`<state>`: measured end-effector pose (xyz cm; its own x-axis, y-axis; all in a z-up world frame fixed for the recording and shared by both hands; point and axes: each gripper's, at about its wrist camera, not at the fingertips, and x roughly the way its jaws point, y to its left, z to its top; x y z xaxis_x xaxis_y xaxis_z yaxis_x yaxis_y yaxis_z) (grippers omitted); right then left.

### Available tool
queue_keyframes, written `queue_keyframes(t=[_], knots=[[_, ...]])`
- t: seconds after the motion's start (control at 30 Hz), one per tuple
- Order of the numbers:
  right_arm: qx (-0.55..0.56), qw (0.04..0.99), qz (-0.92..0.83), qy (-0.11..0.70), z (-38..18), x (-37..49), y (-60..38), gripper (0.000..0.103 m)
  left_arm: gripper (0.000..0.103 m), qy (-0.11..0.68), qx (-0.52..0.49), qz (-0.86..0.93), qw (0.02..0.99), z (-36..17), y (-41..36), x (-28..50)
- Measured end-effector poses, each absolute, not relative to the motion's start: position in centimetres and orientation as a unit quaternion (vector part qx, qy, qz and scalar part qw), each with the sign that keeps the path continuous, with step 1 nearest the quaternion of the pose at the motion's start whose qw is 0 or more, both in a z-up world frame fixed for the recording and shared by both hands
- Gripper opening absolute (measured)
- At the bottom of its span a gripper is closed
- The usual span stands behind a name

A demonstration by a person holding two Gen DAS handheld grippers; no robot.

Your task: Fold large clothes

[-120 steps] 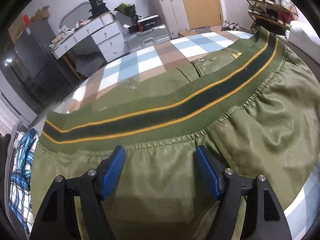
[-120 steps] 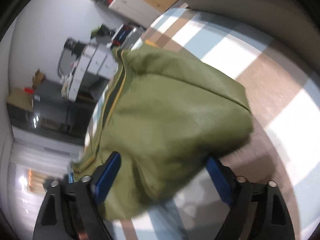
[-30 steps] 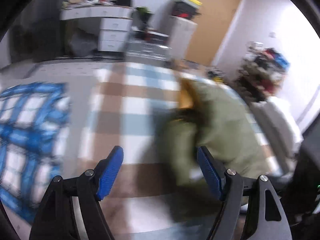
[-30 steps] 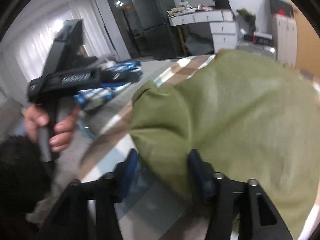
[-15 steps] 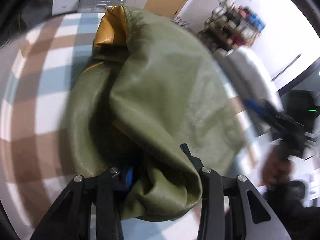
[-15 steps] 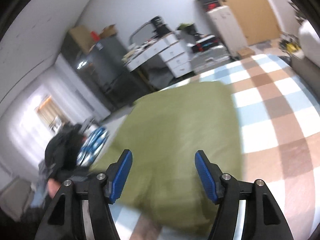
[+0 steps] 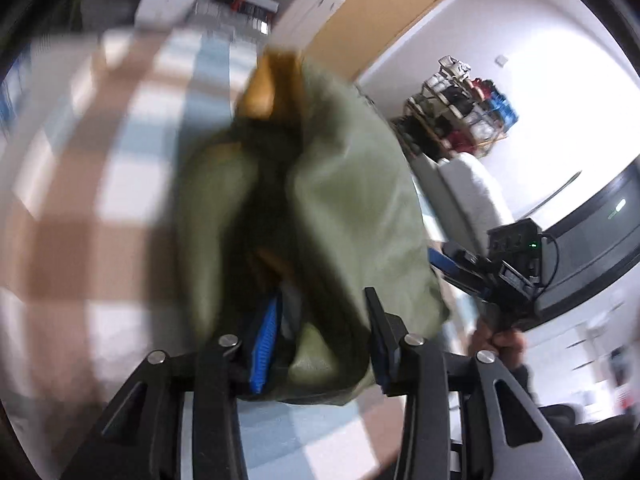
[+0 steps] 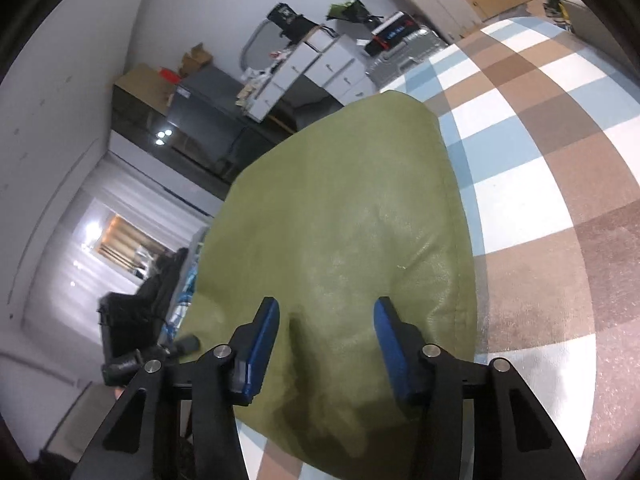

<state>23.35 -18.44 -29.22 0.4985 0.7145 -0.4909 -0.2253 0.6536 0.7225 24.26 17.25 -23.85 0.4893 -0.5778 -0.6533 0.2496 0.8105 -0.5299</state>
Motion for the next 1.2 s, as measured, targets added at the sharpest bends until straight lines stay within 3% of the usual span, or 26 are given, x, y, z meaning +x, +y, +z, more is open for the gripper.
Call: queue_keyframes(t=[0.03,0.1,0.3,0.6,0.93,1.07,1.2], knots=[[0.314,0.807,0.295,0.403,-29.7,23.4,-18.8,0.047,0.073,0.436,-0.174,-0.222,0.855,-23.4,17.5,24.5],[0.339,0.801,0.3,0.391,-30.2,23.3,-19.5,0.045,0.091,0.424,-0.19,-0.181,0.867,-23.2,18.3,25.6],[0.323,0.822,0.307,0.354,-30.0,22.1,-19.2,0.045,0.09,0.526,-0.217,-0.217,0.793,-27.7,16.6,30.8],[0.35,0.811,0.312,0.351,-30.2,21.9,-20.0,0.044,0.09,0.474,-0.146,-0.31,0.812,-23.5,9.8,31.6],[0.361,0.805,0.316,0.35,-30.5,21.8,-20.3,0.044,0.09,0.494,-0.345,-0.286,0.746,-29.3,19.1,32.0],[0.363,0.805,0.315,0.348,-30.5,21.7,-20.3,0.044,0.089,0.414,-0.32,-0.28,0.805,-23.4,20.8,28.1],[0.358,0.807,0.313,0.348,-30.5,21.6,-20.3,0.044,0.091,0.366,-0.237,-0.334,0.836,-17.6,16.0,26.2]])
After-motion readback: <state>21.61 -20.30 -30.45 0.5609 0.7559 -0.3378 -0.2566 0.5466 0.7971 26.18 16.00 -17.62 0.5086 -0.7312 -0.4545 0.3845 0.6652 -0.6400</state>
